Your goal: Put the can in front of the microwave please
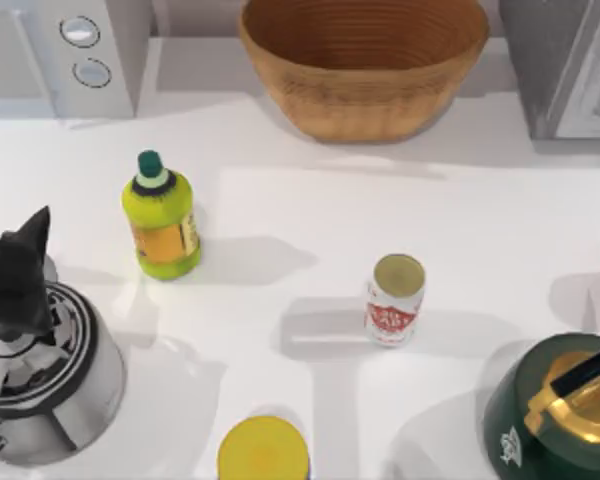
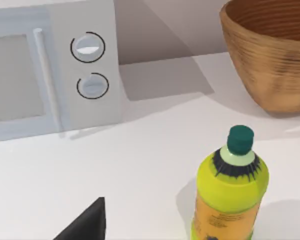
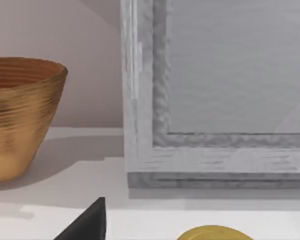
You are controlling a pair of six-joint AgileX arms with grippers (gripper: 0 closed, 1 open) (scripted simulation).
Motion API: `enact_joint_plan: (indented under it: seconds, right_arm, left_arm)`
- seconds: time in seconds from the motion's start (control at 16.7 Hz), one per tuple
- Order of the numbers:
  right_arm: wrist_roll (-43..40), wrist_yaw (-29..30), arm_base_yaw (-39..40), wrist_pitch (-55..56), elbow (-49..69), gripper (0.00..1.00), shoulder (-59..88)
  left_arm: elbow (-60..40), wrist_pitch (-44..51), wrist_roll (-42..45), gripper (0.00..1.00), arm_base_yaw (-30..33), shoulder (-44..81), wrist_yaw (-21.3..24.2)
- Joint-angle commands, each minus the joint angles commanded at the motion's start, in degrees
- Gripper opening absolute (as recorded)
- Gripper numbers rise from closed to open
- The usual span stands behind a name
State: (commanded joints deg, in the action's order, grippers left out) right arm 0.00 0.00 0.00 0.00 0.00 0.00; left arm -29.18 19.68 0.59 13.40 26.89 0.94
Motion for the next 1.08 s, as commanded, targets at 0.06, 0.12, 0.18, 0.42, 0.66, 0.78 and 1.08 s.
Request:
enact_joint_plan:
  seconds: [0.06,0.12,0.18,0.42,0.66,0.78,1.08]
  right_arm:
    - [0.0,0.0,0.0,0.0,0.0,1.0,0.0]
    - [0.0,0.0,0.0,0.0,0.0,1.0,0.0]
    - [0.0,0.0,0.0,0.0,0.0,1.0,0.0]
    - [0.0,0.0,0.0,0.0,0.0,1.0,0.0]
    - [0.0,0.0,0.0,0.0,0.0,1.0,0.0]
    - [0.0,0.0,0.0,0.0,0.0,1.0,0.0]
    - [0.0,0.0,0.0,0.0,0.0,1.0,0.0]
  left_arm:
    - [-5.0,3.3,0.0,1.0,2.1,4.7,0.1]
    - [-10.1,6.7,0.0,1.0,4.2,9.6,0.2]
    - [-15.3,10.2,0.0,1.0,6.4,14.7,0.3]
    - [-36.8,24.4,-0.1,1.0,15.0,36.0,0.5]
    - [-57.6,37.8,-0.4,1.0,22.8,57.5,0.6]
    - [-67.2,43.8,-0.7,1.0,26.2,67.6,0.5]
    - [-87.1,56.0,-1.6,1.0,32.4,89.2,0.2]
